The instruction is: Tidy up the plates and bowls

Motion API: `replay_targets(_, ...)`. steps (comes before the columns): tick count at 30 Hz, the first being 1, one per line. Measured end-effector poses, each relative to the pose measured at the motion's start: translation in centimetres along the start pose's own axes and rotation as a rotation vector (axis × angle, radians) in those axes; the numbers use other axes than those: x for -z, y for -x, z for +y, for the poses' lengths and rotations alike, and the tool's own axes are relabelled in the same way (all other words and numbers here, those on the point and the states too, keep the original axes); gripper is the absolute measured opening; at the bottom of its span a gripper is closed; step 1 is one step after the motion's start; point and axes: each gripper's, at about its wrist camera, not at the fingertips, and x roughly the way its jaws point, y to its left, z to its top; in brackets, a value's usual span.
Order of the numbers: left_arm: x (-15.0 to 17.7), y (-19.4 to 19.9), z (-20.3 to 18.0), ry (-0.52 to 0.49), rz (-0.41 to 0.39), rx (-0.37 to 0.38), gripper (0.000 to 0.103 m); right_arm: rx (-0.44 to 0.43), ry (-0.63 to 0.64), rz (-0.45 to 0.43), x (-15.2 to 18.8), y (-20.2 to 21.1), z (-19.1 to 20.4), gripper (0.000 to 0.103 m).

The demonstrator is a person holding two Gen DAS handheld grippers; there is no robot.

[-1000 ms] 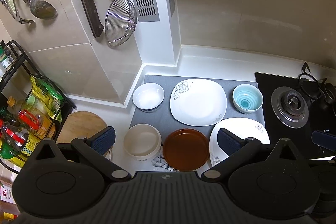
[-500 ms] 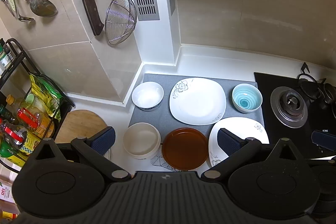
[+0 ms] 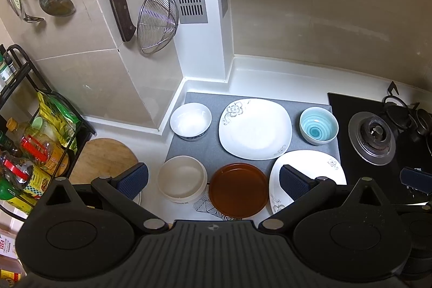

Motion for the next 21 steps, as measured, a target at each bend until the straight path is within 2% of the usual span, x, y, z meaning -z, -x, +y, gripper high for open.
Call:
replay_targets(15,-0.2,-2.1,1.6,-0.012,0.022,0.035,0.103,0.012,-0.002,0.031,-0.2,-1.6,1.7,0.103)
replay_targets(18,0.1,-3.5,2.0,-0.016,0.034,0.078,0.103,-0.022,-0.045,0.053,0.3,-3.0,1.6,0.103)
replay_targets(21,1.1,-6.0,1.8,-0.074,0.055,0.172,0.102,-0.112,-0.091,0.065,2.1,-5.3,0.7,0.103)
